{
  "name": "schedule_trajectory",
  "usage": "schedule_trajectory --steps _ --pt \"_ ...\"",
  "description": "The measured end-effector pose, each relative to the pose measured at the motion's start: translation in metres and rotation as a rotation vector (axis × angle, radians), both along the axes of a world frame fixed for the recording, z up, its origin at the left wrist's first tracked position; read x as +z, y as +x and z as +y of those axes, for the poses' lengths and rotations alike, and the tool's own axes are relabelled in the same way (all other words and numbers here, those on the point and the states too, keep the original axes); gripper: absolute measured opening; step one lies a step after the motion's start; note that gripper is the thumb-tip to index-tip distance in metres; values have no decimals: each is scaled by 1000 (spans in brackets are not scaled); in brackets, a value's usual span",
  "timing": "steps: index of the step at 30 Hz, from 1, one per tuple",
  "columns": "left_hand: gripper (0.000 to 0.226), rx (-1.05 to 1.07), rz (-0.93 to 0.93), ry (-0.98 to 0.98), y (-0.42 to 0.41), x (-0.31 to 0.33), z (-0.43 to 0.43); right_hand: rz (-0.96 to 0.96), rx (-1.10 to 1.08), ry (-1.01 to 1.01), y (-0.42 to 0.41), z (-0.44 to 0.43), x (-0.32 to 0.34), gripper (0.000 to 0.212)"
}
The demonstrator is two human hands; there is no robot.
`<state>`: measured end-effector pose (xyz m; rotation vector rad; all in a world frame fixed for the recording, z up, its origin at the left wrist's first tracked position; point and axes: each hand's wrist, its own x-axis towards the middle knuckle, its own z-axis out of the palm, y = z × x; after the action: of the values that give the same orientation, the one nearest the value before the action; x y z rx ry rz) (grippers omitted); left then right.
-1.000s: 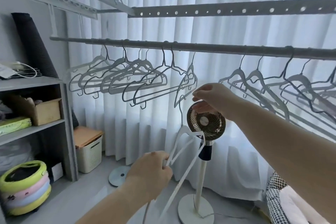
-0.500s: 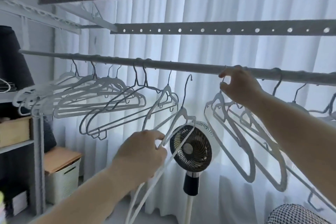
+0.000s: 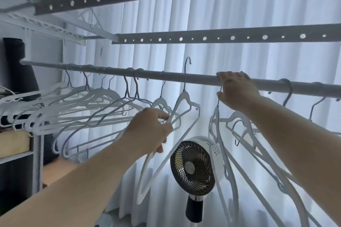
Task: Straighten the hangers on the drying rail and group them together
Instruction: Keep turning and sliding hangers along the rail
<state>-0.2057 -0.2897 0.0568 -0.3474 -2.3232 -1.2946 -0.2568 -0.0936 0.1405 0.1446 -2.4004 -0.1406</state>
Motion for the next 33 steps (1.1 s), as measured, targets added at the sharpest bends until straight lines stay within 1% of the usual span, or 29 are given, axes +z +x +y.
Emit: schedule_trajectory --steps 4,7,12,15,19,20,21,22,23,25,26,27,28,30,33 --pt "19 -19 -21 -23 -16 3 8 12 2 27 1 0 -1 54" --pt "28 -38 -37 -40 -23 4 15 17 12 42 4 0 0 54" --pt "16 -87 -131 -20 -29 0 26 16 4 50 5 0 -3 56" --pt "27 -87 -164 -47 -29 -4 28 10 9 24 4 -1 -4 56" --pt "29 -107 -197 -95 -22 -3 23 10 37 -28 4 1 -2 61" --pt "29 -82 -172 -137 -19 -2 21 15 56 -78 4 1 0 63" --pt "31 -24 -103 -207 -16 -2 18 28 80 -133 4 1 2 64" --pt "31 61 20 -265 -14 -2 14 44 107 -178 4 0 5 65" --pt "27 160 183 -277 -9 -2 9 59 129 -205 4 -2 7 65" --pt "18 290 494 -226 0 0 -4 70 149 -205 3 -8 9 62" --pt "16 334 562 -219 1 1 -11 61 146 -188 1 -11 9 60" --pt "18 375 559 -236 -1 0 -18 42 140 -163 0 -15 10 58" --pt "23 407 502 -277 -3 -1 -25 17 135 -136 -3 -20 10 55" --pt "35 445 317 -377 -10 -7 -39 -31 116 -80 -8 -28 11 50" --pt "47 441 96 -451 -19 -15 -54 -49 69 -23 -16 -36 11 47"
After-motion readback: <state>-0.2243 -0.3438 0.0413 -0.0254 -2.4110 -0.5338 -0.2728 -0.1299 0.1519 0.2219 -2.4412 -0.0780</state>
